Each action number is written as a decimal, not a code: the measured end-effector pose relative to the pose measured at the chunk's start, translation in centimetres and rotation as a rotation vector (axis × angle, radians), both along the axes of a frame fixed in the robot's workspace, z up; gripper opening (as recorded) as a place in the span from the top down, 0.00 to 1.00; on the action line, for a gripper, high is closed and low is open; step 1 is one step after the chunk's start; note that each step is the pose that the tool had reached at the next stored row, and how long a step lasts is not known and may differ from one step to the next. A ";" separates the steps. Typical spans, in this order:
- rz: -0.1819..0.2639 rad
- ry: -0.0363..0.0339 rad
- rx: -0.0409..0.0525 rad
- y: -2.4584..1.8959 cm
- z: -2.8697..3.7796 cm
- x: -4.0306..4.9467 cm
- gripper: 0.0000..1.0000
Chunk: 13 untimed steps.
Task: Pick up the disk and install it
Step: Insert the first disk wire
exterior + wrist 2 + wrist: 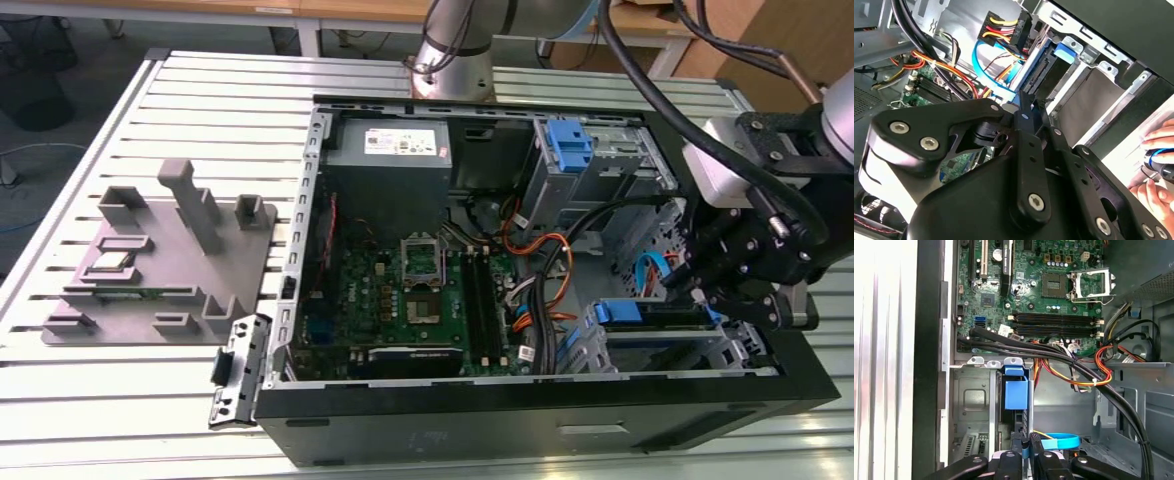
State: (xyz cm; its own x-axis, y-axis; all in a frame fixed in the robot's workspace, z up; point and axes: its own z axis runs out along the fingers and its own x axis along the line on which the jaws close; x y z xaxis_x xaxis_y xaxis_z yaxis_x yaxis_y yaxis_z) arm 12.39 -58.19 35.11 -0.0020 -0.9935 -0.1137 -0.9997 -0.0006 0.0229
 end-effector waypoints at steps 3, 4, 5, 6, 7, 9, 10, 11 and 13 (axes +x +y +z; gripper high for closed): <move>-0.009 0.0000 -0.0001 0.00 -0.02 0.01 0.79; -0.018 0.0000 -0.0001 0.00 -0.03 0.01 0.79; -0.021 0.0001 -0.0002 0.00 -0.03 0.01 0.79; -0.022 0.0000 -0.0001 0.00 -0.04 0.00 0.79; -0.022 0.0000 0.0000 0.00 -0.04 0.00 0.79; -0.022 0.0000 0.0003 -0.04 -0.05 0.00 0.79; -0.022 0.0000 0.0003 -0.04 -0.05 0.00 0.79; -0.022 0.0000 0.0002 -0.04 -0.04 0.00 0.79; -0.022 0.0000 0.0001 -0.04 -0.04 0.00 0.79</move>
State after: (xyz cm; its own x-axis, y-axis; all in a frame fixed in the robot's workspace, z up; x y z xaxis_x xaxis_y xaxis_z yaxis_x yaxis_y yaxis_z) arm 12.39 -58.23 35.07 -0.0236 -0.9932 -0.1138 -0.9995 0.0212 0.0229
